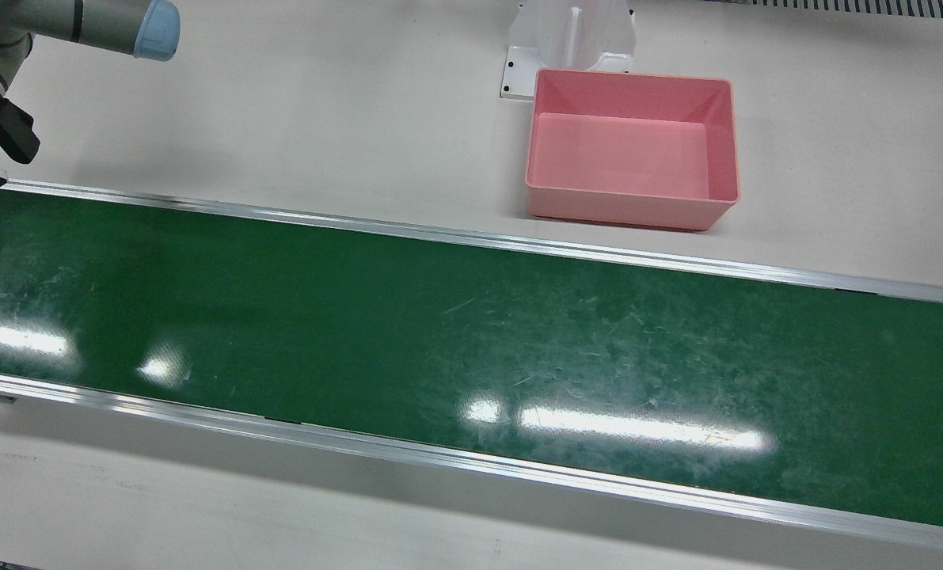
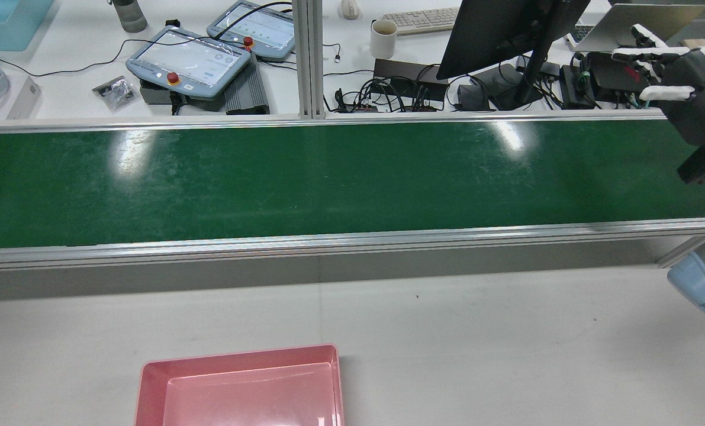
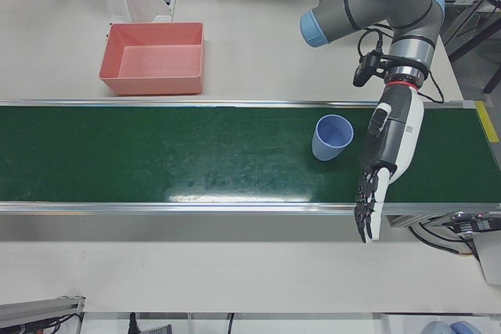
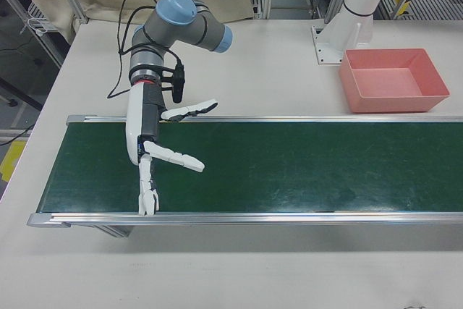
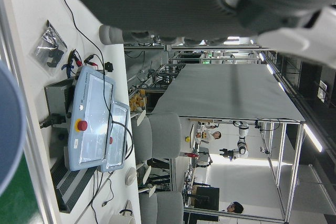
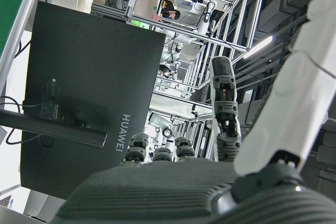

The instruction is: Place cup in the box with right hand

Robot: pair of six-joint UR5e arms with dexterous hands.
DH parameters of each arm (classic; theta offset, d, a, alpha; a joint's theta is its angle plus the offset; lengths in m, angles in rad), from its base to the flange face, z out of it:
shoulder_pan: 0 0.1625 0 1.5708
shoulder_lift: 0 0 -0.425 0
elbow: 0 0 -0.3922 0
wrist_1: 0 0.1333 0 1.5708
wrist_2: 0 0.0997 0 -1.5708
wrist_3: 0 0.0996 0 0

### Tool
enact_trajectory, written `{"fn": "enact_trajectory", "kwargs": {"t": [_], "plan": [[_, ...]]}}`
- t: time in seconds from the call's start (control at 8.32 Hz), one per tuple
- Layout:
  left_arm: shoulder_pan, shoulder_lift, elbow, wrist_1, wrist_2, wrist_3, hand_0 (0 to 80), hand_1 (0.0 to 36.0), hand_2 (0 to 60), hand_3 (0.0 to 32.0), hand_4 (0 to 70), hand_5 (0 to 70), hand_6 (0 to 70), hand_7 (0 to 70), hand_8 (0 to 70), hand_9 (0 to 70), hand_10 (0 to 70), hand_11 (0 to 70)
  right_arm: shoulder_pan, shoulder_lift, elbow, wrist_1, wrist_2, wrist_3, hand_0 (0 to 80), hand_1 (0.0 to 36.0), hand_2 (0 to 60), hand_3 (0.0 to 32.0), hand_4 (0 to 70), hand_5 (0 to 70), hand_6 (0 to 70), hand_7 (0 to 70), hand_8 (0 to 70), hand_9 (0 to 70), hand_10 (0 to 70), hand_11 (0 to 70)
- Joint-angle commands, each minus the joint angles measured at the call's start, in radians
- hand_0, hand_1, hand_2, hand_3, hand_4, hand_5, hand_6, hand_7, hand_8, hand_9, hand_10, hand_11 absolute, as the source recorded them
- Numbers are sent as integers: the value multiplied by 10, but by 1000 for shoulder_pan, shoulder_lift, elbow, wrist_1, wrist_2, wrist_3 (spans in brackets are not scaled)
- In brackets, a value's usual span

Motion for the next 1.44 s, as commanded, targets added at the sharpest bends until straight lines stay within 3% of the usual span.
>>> {"fn": "enact_trajectory", "kwargs": {"t": [0.0,0.48,0.84,1.32], "plan": [[0,1,0,0,-1,0,0,0,0,0,0,0,0,0,0,0,0,0,0,-3,-4,1,0,-2,507,68,0,0,374,32,39,79,10,38,71,112],[0,1,0,0,-1,0,0,0,0,0,0,0,0,0,0,0,0,0,-16,2,-56,4,2,3,498,74,0,0,407,29,43,97,16,50,73,114],[0,1,0,0,-1,0,0,0,0,0,0,0,0,0,0,0,0,0,-23,3,-67,6,2,5,492,79,0,0,330,33,40,75,20,53,72,115],[0,1,0,0,-1,0,0,0,0,0,0,0,0,0,0,0,0,0,-23,0,-62,31,17,-18,491,83,0,0,296,35,39,69,24,56,72,115]]}}
